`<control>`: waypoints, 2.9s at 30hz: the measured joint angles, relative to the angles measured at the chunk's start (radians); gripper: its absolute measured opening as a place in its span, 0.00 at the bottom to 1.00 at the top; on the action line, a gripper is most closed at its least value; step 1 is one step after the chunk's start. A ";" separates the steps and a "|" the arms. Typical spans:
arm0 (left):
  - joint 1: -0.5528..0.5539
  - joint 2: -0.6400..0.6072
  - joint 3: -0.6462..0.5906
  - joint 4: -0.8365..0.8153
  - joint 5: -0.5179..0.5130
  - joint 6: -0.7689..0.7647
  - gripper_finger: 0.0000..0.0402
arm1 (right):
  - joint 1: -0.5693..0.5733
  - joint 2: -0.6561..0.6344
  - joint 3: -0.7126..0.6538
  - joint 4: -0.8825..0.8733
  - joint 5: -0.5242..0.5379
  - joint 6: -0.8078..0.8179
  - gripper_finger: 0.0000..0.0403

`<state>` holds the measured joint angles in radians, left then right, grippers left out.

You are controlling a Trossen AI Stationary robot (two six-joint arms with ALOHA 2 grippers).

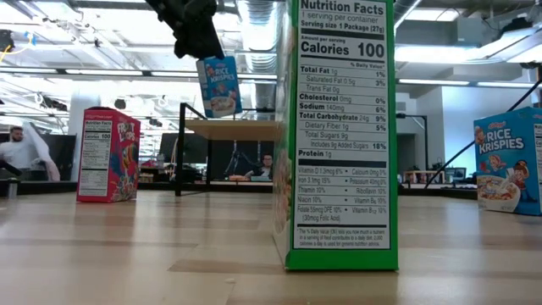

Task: Stack cereal on shelf
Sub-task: Put the top blue cereal box on the shelf

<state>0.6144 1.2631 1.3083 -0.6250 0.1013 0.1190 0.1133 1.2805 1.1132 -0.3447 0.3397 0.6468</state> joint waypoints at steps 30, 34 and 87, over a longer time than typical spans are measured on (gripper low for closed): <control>0.000 0.001 0.000 -0.021 0.048 0.009 0.38 | 0.004 0.000 0.000 -0.017 0.000 0.000 0.66; 0.000 0.000 0.000 -0.019 0.049 0.000 0.38 | 0.004 0.000 0.000 -0.017 0.000 0.000 0.66; 0.007 0.017 0.002 0.039 -0.035 -0.078 0.51 | 0.031 0.000 0.000 -0.021 0.000 -0.001 0.66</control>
<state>0.6216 1.2799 1.3103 -0.5863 0.0667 0.0411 0.1448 1.2804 1.1130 -0.3659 0.3398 0.6460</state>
